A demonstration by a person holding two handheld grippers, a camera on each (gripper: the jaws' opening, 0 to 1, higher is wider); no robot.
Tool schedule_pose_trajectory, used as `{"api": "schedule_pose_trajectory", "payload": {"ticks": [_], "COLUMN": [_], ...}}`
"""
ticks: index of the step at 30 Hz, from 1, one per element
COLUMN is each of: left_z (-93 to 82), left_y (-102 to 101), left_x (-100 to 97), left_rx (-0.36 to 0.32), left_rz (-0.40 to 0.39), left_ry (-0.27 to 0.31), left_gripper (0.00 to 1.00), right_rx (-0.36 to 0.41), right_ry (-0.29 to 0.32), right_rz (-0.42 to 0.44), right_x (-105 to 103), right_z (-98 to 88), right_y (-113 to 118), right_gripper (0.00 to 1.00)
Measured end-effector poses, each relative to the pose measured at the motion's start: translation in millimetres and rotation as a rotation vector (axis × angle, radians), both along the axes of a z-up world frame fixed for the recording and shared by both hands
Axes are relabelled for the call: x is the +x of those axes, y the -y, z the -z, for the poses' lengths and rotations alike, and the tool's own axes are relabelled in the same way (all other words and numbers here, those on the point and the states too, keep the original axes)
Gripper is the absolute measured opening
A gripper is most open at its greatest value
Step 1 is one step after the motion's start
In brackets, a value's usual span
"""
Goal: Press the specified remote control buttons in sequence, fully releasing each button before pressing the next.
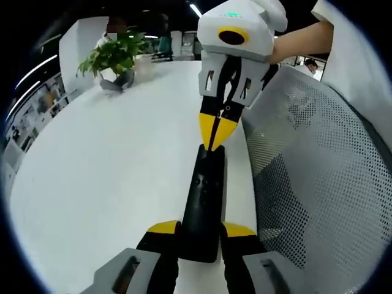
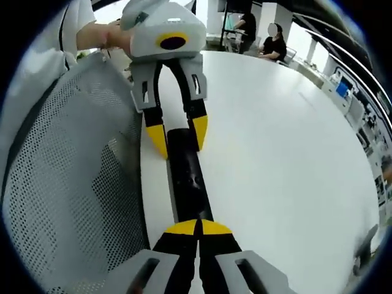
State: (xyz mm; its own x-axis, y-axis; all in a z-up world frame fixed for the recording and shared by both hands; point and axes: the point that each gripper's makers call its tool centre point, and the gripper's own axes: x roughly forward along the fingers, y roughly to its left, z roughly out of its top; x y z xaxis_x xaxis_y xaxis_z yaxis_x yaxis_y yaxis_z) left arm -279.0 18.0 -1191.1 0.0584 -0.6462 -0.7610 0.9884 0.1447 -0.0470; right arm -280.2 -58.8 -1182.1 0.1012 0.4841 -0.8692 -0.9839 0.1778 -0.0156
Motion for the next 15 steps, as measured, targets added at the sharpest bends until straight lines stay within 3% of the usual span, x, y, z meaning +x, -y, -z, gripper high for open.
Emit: {"api": "schedule_pose_trajectory", "payload": {"ticks": [5,9,15], "left_z": [0.0,0.1,0.4], "left_y": [0.9,0.0,-0.1], "left_x": [-1.0,0.3,0.6], "left_rx": [0.017,0.011,-0.002], "left_rz": [0.011,0.002,0.005], "left_ry": [0.036,0.033,0.036], "left_gripper": [0.26,0.25,0.25], "right_rx": [-0.077,-0.111,-0.225], "right_ry": [0.048,0.026,0.016], "right_rz": [-0.117,-0.130,-0.187], "right_x": [-2.1,-1.5,-0.4], "right_z": [-0.1,1.3,4.0], "right_y": [-1.1,-1.3,-1.7], "right_gripper": [0.00,0.00,0.00]}}
